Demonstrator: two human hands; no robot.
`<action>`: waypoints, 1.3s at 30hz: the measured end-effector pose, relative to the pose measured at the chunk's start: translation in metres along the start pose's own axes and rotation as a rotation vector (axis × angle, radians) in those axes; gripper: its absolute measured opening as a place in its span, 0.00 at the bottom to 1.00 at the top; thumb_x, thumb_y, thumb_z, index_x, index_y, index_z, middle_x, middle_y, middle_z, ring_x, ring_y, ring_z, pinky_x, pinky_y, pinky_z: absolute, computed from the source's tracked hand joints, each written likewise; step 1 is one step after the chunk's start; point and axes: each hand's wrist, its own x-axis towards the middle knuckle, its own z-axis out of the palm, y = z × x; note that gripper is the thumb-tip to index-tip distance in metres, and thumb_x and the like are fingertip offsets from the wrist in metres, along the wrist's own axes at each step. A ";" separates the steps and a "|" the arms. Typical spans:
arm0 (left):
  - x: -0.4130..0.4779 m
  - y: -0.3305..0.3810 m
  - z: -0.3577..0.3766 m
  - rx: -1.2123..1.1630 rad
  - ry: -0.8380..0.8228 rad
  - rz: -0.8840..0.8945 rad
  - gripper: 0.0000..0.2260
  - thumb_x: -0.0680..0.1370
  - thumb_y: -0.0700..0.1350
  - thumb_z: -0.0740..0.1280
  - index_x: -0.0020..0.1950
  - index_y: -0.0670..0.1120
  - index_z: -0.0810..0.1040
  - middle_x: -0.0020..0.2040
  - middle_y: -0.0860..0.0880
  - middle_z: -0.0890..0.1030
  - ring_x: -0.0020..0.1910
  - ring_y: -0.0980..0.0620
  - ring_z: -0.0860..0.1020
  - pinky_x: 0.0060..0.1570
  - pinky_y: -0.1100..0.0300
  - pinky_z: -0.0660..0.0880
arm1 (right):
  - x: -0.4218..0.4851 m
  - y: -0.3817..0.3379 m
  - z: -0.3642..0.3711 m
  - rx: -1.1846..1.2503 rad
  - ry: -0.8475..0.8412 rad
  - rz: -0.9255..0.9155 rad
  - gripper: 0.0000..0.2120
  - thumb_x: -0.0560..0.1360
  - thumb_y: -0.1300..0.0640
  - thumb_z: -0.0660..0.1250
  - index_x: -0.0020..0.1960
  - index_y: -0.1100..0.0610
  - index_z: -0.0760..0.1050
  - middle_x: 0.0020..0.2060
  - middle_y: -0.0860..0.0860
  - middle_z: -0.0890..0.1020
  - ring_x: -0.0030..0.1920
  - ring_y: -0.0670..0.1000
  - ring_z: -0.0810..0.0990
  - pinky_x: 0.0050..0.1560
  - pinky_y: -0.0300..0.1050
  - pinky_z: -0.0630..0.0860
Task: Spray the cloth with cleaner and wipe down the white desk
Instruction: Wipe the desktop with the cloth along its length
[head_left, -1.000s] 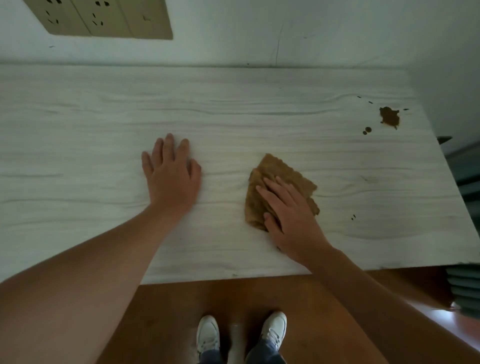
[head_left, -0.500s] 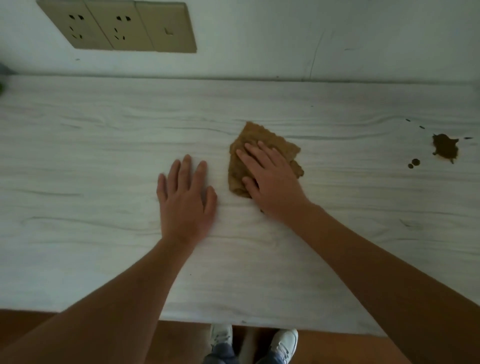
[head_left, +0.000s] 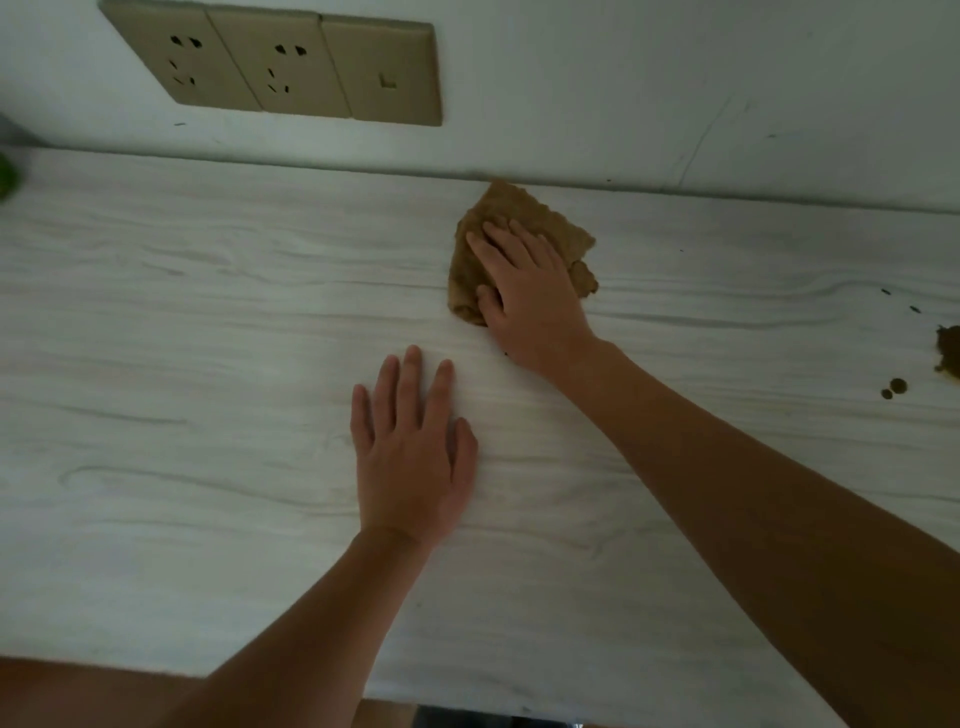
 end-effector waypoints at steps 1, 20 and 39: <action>0.000 0.000 0.000 0.003 -0.002 0.002 0.27 0.83 0.54 0.53 0.82 0.49 0.63 0.83 0.43 0.60 0.83 0.41 0.56 0.80 0.38 0.53 | 0.001 -0.002 0.000 0.004 0.003 -0.003 0.27 0.80 0.52 0.58 0.78 0.54 0.64 0.77 0.52 0.66 0.79 0.57 0.59 0.79 0.54 0.49; 0.000 0.000 -0.002 0.002 0.041 0.013 0.27 0.82 0.54 0.56 0.80 0.48 0.67 0.82 0.42 0.64 0.82 0.40 0.60 0.78 0.36 0.58 | 0.086 -0.028 0.015 -0.036 -0.061 -0.119 0.29 0.80 0.46 0.58 0.78 0.54 0.63 0.76 0.53 0.67 0.77 0.56 0.62 0.78 0.51 0.55; -0.001 0.008 -0.007 0.009 0.111 0.014 0.27 0.80 0.53 0.56 0.78 0.45 0.70 0.79 0.39 0.68 0.79 0.37 0.64 0.77 0.38 0.58 | -0.049 0.167 -0.093 -0.114 -0.004 0.129 0.26 0.82 0.49 0.57 0.78 0.57 0.64 0.76 0.56 0.67 0.77 0.58 0.63 0.76 0.51 0.57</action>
